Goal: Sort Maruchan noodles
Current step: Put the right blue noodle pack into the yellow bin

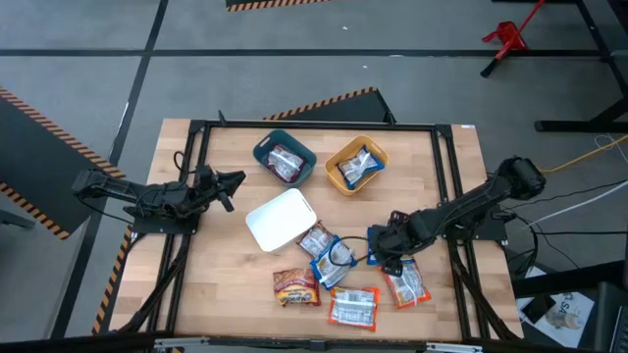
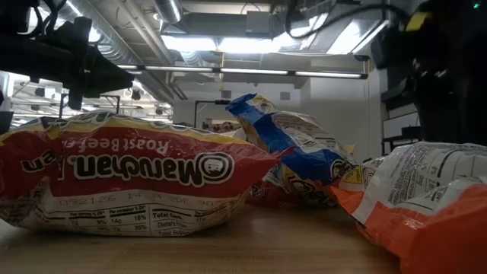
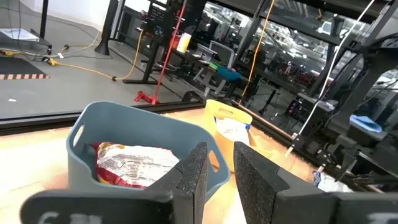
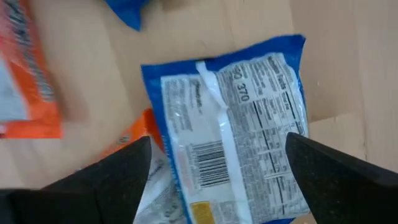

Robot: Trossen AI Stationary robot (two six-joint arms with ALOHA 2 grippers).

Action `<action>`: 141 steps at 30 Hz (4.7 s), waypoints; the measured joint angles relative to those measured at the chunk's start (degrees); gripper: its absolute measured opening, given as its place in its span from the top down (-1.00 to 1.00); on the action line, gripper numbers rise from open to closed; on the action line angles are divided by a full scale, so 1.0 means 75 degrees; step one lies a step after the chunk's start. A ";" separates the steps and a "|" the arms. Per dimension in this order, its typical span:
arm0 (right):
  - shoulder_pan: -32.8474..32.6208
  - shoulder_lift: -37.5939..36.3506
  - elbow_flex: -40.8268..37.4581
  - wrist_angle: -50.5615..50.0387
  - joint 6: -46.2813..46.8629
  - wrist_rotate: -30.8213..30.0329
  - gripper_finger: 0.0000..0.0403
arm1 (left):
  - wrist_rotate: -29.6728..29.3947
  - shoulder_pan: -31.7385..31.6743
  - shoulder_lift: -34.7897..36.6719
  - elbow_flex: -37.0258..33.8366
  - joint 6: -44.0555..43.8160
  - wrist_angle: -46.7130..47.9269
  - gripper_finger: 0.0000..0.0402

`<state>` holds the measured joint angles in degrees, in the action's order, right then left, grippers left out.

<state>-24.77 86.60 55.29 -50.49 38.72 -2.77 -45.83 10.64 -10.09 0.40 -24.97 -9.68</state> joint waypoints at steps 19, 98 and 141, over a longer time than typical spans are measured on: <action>0.0008 0.1203 0.0034 -0.0156 -0.0207 -0.0143 -0.02 | -0.0084 0.0001 -0.0002 0.0003 0.0000 0.0034 0.64; 0.0556 0.1078 0.0293 0.0253 0.2147 0.0325 0.93 | -0.0081 0.0003 -0.0003 0.0003 -0.0050 0.0005 0.64; -0.1620 -0.0027 -0.0267 0.1345 0.5115 -0.5026 -0.47 | -0.0081 0.0003 -0.0003 0.0003 0.0000 0.0031 0.64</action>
<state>-36.93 86.39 53.29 -40.40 77.08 -40.46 -46.44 10.66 -10.11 0.43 -24.97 -9.45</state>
